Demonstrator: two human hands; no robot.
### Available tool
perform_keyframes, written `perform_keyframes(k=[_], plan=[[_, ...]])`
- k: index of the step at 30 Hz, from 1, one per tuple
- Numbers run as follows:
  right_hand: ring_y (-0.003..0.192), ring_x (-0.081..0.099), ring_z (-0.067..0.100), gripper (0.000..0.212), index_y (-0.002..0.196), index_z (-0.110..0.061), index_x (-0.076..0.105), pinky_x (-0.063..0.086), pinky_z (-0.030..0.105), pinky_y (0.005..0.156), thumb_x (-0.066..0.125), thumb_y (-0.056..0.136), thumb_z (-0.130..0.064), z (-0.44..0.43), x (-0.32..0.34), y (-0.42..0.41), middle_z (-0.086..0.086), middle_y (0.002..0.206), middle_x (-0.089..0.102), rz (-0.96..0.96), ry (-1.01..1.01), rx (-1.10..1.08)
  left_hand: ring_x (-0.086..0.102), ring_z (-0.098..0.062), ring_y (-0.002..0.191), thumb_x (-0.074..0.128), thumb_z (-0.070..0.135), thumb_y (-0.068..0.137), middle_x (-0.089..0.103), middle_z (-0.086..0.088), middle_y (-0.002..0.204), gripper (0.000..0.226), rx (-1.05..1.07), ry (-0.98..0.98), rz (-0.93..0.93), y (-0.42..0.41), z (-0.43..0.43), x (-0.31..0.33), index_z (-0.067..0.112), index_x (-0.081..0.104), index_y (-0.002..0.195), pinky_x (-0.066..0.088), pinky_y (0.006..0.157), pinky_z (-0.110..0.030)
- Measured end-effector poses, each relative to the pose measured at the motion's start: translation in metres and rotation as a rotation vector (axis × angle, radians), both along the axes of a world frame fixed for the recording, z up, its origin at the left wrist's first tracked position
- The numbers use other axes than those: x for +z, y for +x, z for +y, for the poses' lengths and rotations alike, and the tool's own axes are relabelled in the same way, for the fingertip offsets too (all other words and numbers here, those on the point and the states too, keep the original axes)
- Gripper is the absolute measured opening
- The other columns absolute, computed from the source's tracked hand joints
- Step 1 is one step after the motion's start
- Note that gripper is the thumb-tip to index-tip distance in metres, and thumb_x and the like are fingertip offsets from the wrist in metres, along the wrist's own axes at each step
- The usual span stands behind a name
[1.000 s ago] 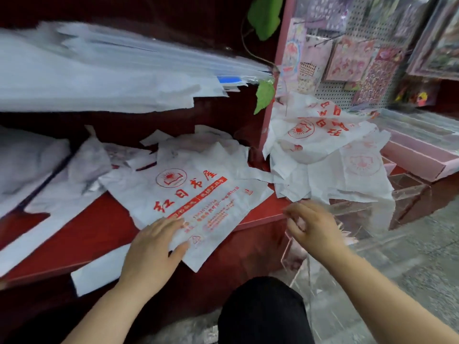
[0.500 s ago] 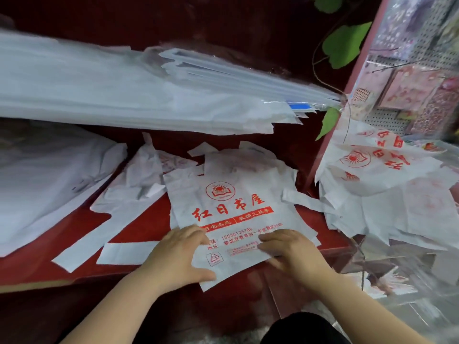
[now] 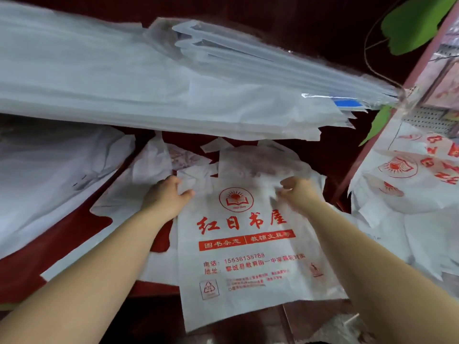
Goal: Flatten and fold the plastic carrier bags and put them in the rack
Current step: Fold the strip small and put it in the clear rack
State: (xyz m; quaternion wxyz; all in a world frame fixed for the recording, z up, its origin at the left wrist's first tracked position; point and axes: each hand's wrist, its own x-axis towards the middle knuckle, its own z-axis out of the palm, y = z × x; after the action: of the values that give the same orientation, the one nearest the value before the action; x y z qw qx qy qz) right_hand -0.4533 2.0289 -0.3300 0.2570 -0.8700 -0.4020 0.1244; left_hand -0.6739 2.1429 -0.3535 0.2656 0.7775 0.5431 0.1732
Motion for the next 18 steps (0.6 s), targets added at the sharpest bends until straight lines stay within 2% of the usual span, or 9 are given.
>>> perform_keyframes(k=[3,5,7,9,11,12,15,16,18], plan=[[0.118,0.049,0.031,0.055,0.136,-0.004,0.036,0.041,0.033,0.091,0.057,0.09,-0.024,0.025,-0.005,0.006,0.015,0.134,0.048,0.127,-0.023,-0.086,0.052,-0.029,0.111,0.057,0.038,0.087,0.054,-0.01,0.126,0.05,0.009,-0.001,0.073,0.011,0.016,-0.004,0.016,0.044,0.129,0.045,0.087,-0.036],[0.12,0.046,0.031,0.06,0.138,-0.003,0.033,0.04,0.033,0.09,0.058,0.089,-0.026,0.035,-0.007,0.008,0.015,0.136,0.045,0.135,-0.046,-0.109,0.053,-0.028,0.111,0.06,0.035,0.085,0.055,-0.007,0.126,0.05,0.005,0.015,0.094,0.015,0.022,-0.005,0.022,0.043,0.13,0.045,0.088,-0.035],[0.106,0.051,0.028,0.055,0.133,-0.001,0.04,0.04,0.03,0.081,0.06,0.088,-0.026,0.039,-0.006,0.009,0.016,0.128,0.051,0.13,-0.096,-0.115,0.051,-0.029,0.115,0.061,0.03,0.085,0.053,-0.006,0.13,0.053,0.015,0.021,0.082,0.016,0.026,-0.007,0.024,0.04,0.133,0.043,0.094,-0.036],[0.082,0.052,0.021,0.045,0.122,0.0,0.049,0.042,0.026,0.07,0.061,0.086,-0.023,0.042,-0.005,0.008,0.012,0.105,0.059,0.143,-0.129,-0.112,0.05,-0.031,0.116,0.061,0.023,0.086,0.052,-0.008,0.132,0.056,0.032,0.022,0.023,0.016,0.029,-0.008,0.022,0.036,0.136,0.043,0.096,-0.039],[0.067,0.049,0.016,0.038,0.118,-0.002,0.051,0.041,0.022,0.055,0.059,0.085,-0.019,0.043,-0.004,0.004,0.004,0.082,0.053,0.156,-0.135,-0.097,0.051,-0.031,0.115,0.062,0.014,0.085,0.052,-0.01,0.129,0.06,0.061,0.008,-0.113,0.016,0.031,-0.008,0.022,0.035,0.138,0.044,0.095,-0.038],[0.066,0.048,0.015,0.037,0.119,-0.003,0.05,0.039,0.022,0.051,0.057,0.085,-0.016,0.043,-0.004,0.003,0.004,0.08,0.051,0.149,-0.1,-0.073,0.05,-0.03,0.115,0.063,0.008,0.084,0.051,-0.012,0.13,0.063,0.065,-0.026,-0.218,0.015,0.032,-0.006,0.022,0.035,0.138,0.044,0.093,-0.036],[0.075,0.048,0.013,0.04,0.124,-0.006,0.048,0.042,0.018,0.058,0.058,0.085,-0.004,0.041,-0.001,0.001,0.008,0.097,0.054,0.321,0.201,-0.021,0.047,-0.026,0.12,0.059,-0.009,0.082,0.046,-0.016,0.135,0.07,0.035,-0.188,-0.553,0.013,0.036,0.005,0.017,0.03,0.141,0.04,0.083,-0.025],[0.073,0.049,0.013,0.035,0.119,-0.004,0.052,0.043,0.014,0.054,0.058,0.085,-0.001,0.039,0.003,-0.001,0.007,0.094,0.055,0.38,0.291,-0.019,0.05,-0.025,0.115,0.056,-0.012,0.082,0.048,-0.017,0.132,0.07,0.022,-0.217,-0.626,0.011,0.039,0.01,0.014,0.029,0.141,0.041,0.079,-0.02],[0.07,0.053,0.019,0.019,0.103,0.0,0.06,0.044,0.018,0.053,0.058,0.084,-0.001,0.034,0.009,-0.003,0.007,0.081,0.058,0.443,0.393,-0.019,0.059,-0.018,0.08,0.052,-0.014,0.084,0.059,-0.016,0.115,0.065,-0.018,-0.214,-0.707,0.006,0.042,0.02,0.009,0.029,0.141,0.042,0.054,-0.009]])
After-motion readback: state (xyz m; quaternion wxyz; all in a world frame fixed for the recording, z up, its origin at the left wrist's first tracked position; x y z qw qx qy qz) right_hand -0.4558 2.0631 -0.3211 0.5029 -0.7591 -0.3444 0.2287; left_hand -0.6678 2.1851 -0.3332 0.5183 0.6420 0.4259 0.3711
